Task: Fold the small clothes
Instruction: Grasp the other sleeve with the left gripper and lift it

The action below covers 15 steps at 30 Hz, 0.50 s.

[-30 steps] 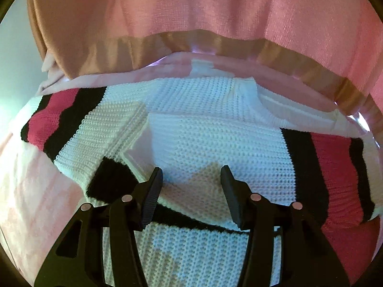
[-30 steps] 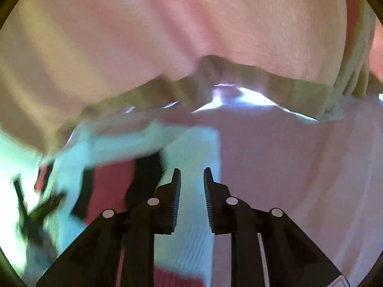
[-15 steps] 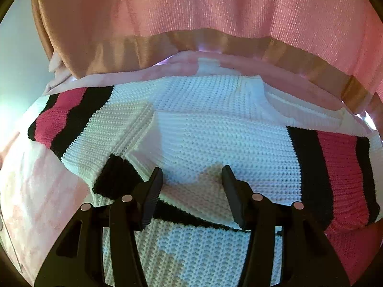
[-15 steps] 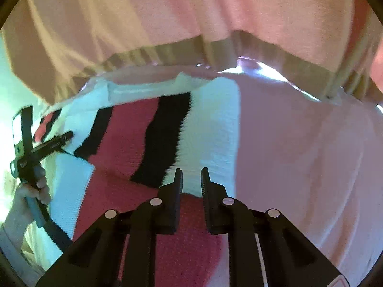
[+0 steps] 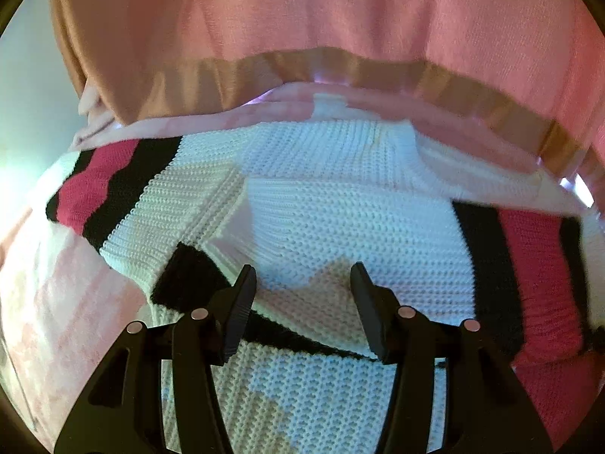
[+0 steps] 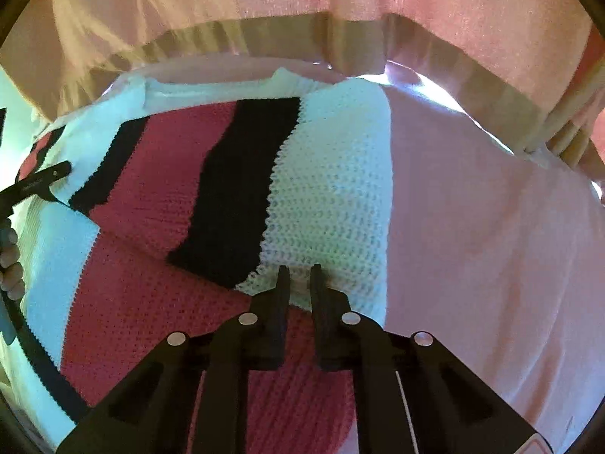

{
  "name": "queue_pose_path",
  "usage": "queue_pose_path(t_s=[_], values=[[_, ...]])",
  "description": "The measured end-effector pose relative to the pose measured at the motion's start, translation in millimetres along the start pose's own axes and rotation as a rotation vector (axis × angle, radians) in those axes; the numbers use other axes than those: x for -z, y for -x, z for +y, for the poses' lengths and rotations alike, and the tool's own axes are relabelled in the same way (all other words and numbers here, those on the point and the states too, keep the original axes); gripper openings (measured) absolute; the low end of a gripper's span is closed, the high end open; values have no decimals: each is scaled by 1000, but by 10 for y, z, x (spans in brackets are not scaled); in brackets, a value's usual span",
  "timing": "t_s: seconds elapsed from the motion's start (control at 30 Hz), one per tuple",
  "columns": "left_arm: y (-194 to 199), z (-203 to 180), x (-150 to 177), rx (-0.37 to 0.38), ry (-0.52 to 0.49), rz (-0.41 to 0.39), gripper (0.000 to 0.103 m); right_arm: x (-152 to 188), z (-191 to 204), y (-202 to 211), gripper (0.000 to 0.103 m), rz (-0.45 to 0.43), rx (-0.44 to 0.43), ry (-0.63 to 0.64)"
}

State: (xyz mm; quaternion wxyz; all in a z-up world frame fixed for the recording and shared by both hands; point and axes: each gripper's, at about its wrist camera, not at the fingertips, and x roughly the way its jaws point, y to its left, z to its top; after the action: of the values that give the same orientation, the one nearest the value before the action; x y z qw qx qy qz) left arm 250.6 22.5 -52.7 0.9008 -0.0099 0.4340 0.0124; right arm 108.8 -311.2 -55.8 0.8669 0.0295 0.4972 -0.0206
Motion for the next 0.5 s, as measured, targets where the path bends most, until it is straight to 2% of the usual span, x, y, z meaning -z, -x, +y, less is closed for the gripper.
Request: queue_pose_path(t_s=[0.03, 0.1, 0.17, 0.23, 0.27, 0.33, 0.4, 0.5], values=[[62, 81, -40, 19, 35, -12, 51, -14, 14, 80, 11, -7, 8, -15], [190, 280, -132, 48, 106, -41, 59, -3, 47, 243, 19, -37, -2, -40], [334, 640, -247, 61, 215, -76, 76, 57, 181, 419, 20, -57, -31, -32], [396, 1066, -325, 63, 324, -96, 88, 135, 348, 518, 25, -81, -20, 11], [380, 1416, -358, 55, 402, -100, 89, 176, 426, 547, 27, -88, -9, 32], [294, 1892, -378, 14, 487, -93, 89, 261, 553, 563, 33, -92, -19, 50], [132, 2511, -381, -71, 598, -78, 89, 309, 635, 542, 36, -84, -36, 43], [-132, 3193, -447, -148, 685, -43, 88, 355, 736, 448, 39, -61, -58, 32]])
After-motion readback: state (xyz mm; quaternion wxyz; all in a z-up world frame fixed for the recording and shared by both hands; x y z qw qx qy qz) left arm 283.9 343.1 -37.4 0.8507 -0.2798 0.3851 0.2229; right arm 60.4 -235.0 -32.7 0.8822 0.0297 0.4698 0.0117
